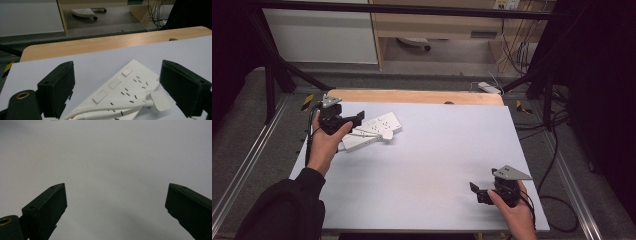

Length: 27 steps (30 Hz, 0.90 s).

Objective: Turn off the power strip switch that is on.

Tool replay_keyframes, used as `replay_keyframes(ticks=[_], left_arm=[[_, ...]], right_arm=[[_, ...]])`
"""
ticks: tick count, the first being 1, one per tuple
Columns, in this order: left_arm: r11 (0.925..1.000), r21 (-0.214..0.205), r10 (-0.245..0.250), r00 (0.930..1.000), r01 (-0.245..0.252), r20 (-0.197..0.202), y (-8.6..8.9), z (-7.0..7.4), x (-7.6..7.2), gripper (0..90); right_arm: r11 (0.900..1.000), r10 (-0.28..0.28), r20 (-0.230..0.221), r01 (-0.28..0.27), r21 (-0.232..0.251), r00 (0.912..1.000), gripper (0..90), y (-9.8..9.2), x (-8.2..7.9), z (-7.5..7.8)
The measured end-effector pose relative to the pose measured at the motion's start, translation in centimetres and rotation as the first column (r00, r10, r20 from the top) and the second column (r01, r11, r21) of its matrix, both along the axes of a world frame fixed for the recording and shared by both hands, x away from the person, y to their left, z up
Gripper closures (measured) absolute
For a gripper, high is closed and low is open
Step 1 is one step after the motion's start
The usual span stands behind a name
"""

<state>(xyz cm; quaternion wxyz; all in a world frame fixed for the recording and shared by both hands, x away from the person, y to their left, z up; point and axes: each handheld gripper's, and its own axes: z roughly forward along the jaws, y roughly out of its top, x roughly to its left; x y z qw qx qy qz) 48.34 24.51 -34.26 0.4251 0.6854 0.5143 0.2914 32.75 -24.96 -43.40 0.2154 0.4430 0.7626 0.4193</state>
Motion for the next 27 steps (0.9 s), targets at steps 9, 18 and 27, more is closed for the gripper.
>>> replay_keyframes(ticks=[9, 18, 27], left_arm=[[0.9992, 0.040, 0.001, 0.9998, 0.000, -0.021, -1.3, -0.5, 1.7, 15.3], [0.9995, 0.023, 0.023, 0.9990, -0.022, -0.037, -1.7, -1.3, 3.0, 17.2], [0.9976, 0.009, 0.068, 0.9972, -0.068, -0.030, -1.3, -2.4, 4.3, 23.0]], right_arm=[[0.9997, 0.021, -0.007, -0.021, -0.013, 0.9997, 4.6, 0.9, 0.2, -0.3], [0.9995, 0.030, -0.019, -0.030, -0.004, 0.9994, 4.7, 1.1, 0.2, -0.4], [0.9986, 0.038, -0.051, -0.036, 0.038, 0.9980, 5.0, 1.0, 0.3, -0.7]])
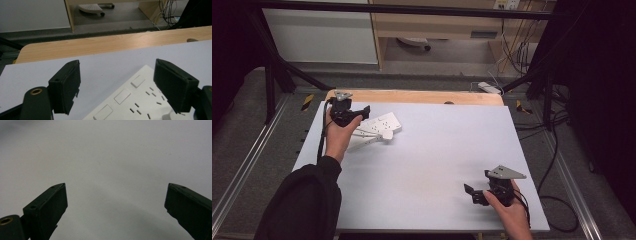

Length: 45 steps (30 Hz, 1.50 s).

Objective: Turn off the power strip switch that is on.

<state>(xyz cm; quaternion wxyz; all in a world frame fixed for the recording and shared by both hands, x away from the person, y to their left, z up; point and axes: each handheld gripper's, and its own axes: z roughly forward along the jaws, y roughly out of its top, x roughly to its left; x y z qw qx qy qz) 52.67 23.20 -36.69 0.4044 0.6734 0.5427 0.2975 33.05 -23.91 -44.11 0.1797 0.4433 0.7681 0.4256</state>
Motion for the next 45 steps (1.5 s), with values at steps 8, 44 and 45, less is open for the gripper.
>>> replay_keyframes(ticks=[8, 44, 45], left_arm=[[0.9997, 0.015, -0.021, 0.9994, 0.022, -0.026, -0.7, -1.2, 0.8, 32.5], [0.9920, -0.024, -0.126, 0.9818, 0.124, -0.142, -1.8, -4.6, 2.5, 90.0], [0.9923, -0.027, -0.124, 0.9816, 0.121, -0.145, -1.9, -4.7, 2.5, 90.0]], right_arm=[[0.9998, -0.001, 0.004, 0.001, -0.021, 1.0000, 4.8, 0.0, 0.1, -0.1], [0.9995, -0.010, -0.013, 0.010, -0.030, 0.9999, 4.6, -0.5, 0.2, -0.3], [0.9996, -0.013, -0.013, 0.013, -0.027, 0.9998, 4.6, -0.5, 0.2, -0.3]])
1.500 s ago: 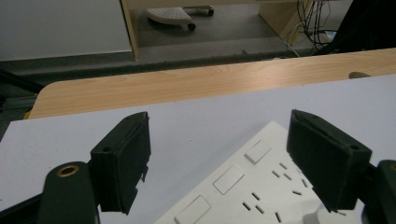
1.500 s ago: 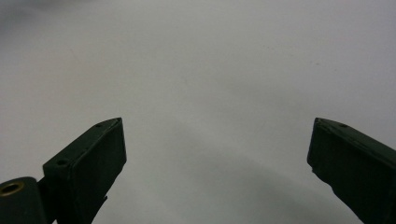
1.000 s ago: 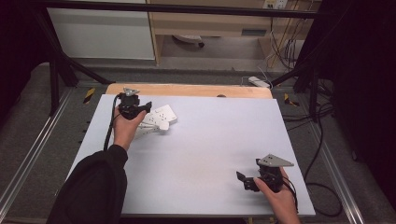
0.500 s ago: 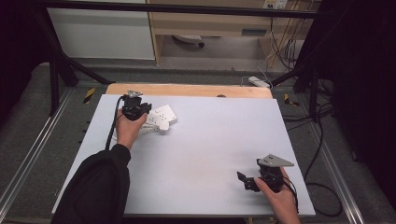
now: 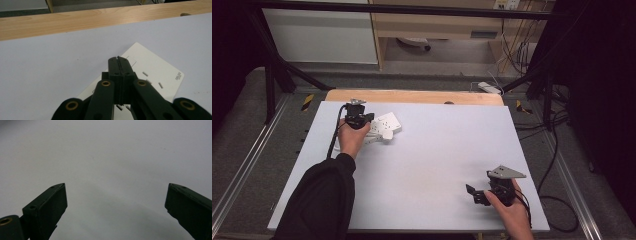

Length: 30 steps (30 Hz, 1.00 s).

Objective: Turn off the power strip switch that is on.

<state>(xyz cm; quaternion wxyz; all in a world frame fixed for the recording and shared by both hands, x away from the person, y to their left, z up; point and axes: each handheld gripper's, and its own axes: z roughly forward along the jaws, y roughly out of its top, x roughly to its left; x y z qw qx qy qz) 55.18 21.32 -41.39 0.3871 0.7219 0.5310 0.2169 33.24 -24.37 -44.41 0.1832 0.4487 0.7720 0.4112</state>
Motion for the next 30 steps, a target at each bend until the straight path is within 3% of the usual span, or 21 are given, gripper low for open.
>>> replay_keyframes(ticks=[15, 30], left_arm=[[0.9994, 0.035, 0.001, 0.9998, 0.000, -0.022, -0.2, -1.0, 0.5, 90.0], [0.9992, 0.039, 0.005, 0.9997, -0.004, -0.025, -0.3, -1.4, 0.6, 90.0]], right_arm=[[1.0000, 0.000, -0.007, -0.001, -0.009, 1.0000, 4.7, 0.1, 0.0, -0.1], [1.0000, 0.002, -0.005, -0.002, -0.005, 1.0000, 4.7, 0.0, 0.0, -0.1]])
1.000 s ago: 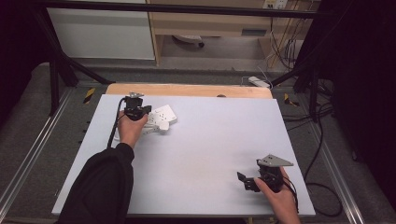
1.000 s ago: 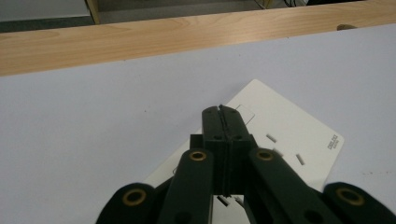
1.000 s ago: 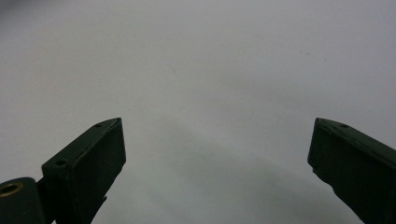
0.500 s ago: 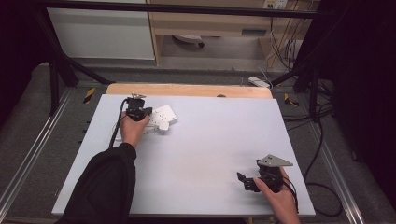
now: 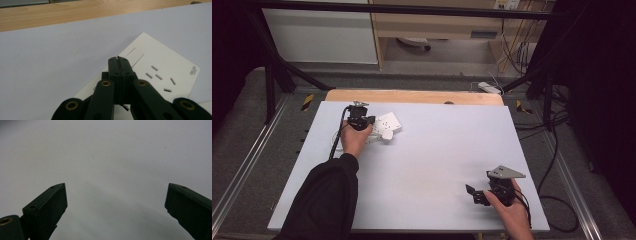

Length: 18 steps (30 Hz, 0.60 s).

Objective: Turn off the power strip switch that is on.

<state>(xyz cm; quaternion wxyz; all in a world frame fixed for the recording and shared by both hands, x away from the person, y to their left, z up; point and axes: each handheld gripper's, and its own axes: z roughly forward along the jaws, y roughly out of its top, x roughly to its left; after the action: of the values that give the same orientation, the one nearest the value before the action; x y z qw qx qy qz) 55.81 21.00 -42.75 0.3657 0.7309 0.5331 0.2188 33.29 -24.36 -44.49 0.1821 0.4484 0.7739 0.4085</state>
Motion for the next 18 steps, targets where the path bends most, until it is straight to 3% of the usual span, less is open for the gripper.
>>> replay_keyframes(ticks=[18], left_arm=[[1.0000, -0.007, -0.007, 1.0000, 0.007, 0.003, 0.18, -0.18, 0.15, 90.0]], right_arm=[[1.0000, 0.000, -0.005, 0.000, -0.007, 1.0000, 4.7, 0.12, -0.10, -0.06]])
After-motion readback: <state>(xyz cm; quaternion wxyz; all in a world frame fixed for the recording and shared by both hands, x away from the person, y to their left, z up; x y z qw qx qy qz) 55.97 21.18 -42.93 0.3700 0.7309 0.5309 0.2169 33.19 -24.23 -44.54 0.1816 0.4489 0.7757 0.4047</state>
